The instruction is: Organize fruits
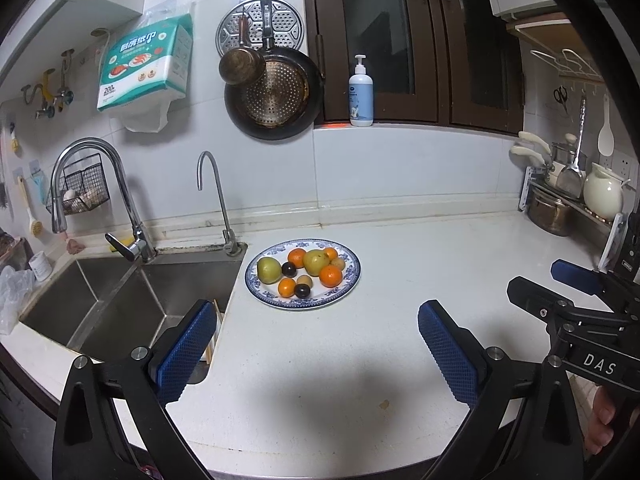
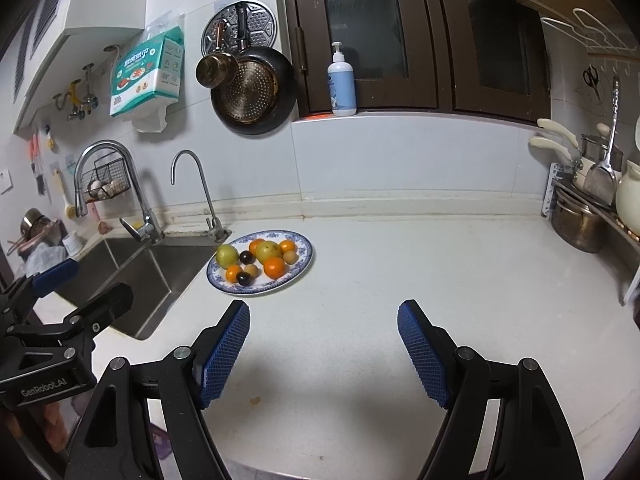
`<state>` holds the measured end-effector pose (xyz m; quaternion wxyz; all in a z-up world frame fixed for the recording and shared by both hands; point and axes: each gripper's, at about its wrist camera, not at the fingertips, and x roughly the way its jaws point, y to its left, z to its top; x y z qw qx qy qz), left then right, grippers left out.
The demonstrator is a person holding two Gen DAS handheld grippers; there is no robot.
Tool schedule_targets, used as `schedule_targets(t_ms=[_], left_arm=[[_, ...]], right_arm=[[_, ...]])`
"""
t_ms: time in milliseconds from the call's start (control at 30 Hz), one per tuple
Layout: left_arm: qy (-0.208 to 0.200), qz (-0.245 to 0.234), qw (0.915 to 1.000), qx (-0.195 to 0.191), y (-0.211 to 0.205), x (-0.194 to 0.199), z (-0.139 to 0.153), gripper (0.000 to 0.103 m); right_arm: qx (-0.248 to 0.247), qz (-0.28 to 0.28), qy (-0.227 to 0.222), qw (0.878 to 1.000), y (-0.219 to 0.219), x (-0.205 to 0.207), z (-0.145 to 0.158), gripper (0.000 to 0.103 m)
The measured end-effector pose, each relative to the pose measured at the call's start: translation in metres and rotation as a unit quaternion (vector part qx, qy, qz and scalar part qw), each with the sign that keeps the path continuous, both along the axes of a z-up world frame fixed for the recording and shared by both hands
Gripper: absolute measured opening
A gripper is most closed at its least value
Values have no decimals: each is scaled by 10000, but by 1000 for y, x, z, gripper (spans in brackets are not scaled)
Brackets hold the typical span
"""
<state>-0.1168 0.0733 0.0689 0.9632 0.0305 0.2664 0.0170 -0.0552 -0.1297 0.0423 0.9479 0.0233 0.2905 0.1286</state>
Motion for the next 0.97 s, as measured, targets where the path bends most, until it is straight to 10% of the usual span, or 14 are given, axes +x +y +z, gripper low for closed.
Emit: schedule_targets(t_ms=[967], left_arm=[[46, -101, 9999, -32, -5, 1, 1, 103]], right_arm=[[28, -37, 4, 10000, -5, -1, 1, 77]])
